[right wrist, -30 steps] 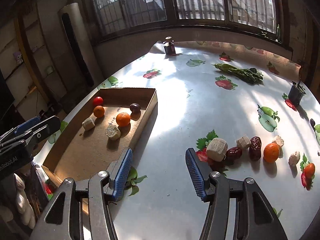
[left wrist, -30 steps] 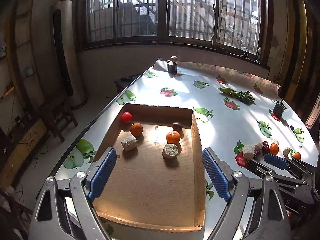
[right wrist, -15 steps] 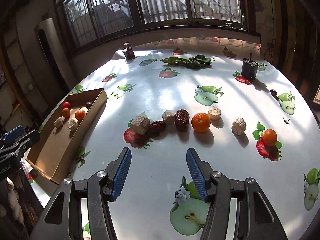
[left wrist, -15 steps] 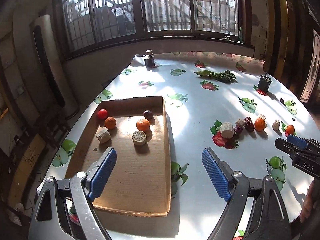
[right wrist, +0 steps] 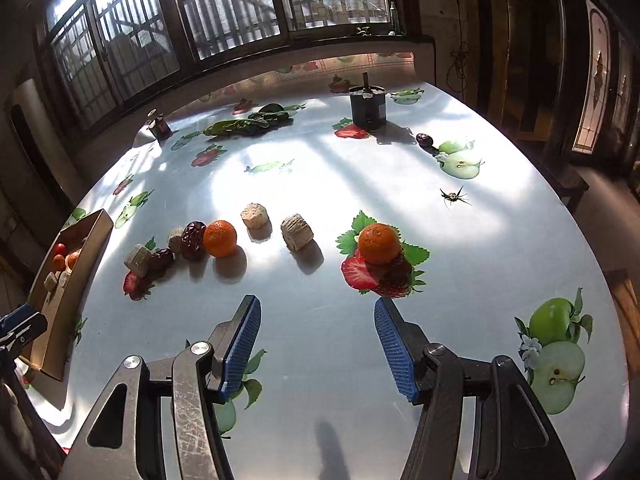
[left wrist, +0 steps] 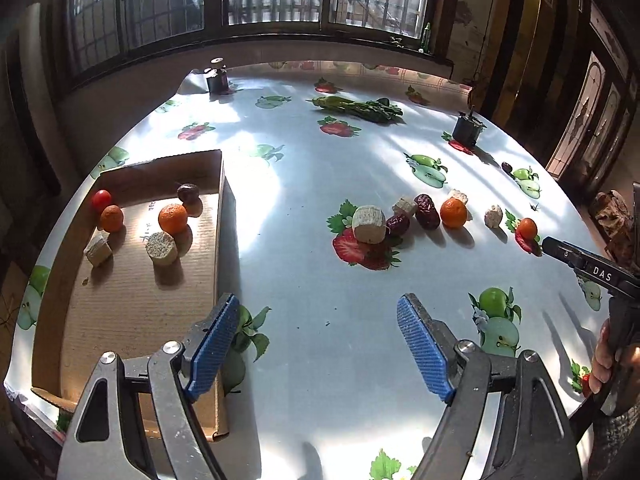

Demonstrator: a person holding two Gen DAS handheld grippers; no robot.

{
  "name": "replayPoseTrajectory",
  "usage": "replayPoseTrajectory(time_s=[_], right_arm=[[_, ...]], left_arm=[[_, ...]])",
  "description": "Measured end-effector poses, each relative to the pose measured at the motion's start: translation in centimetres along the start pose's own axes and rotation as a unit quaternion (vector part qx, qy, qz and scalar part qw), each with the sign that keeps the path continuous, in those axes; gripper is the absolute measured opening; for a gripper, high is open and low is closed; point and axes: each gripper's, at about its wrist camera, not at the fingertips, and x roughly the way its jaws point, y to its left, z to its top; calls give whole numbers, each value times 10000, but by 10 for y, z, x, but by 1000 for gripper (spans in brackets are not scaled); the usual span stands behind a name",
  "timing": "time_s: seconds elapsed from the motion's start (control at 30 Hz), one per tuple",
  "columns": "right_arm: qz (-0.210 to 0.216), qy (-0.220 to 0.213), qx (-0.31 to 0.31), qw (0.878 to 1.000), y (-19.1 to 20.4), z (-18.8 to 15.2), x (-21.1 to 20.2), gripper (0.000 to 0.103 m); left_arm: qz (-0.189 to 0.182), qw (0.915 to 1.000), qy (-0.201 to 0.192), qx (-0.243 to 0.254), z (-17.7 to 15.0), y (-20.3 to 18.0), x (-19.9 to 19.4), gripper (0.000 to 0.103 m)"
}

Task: Organize fruits
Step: 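Grasp a white cylindrical cake with the left gripper while the right grasps another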

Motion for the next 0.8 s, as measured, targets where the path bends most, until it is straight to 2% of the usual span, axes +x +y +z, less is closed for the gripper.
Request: replayPoseTrajectory(time_s=[0.07,0.17,0.27,0.37,0.5,0.63,0.7,0.77,0.8], right_arm=[[27,10,12,10000,1,10,8,63],[27,65,77,9999,3,29,28,63],[211,215,229,9993,6,45,52,63],[182,206,241,9993,11,54,70,63],[190,214,121,9995,16,53,84,62],[130,230,16,9997,18,51,94,60],[87,262,-45,9996,20,50,98,57],[33,331,-107,9994,22,48,103,44],[-7,357,-138,9993,24,47,105,41]], left_arm=[[-124,9999,38,19,5,-3,7,61],[-340,9992,190,-55,16,-6,21,47],[-431,9987,244,-87,28,-11,37,47],[-403,9989,249,33,40,-22,55,47],[-361,9989,239,162,53,-32,85,47],[-531,9974,471,79,55,-32,115,47],[-582,9968,553,51,53,-31,123,33],[-642,9969,452,33,51,-31,126,33],[-659,9969,418,29,50,-31,126,33]])
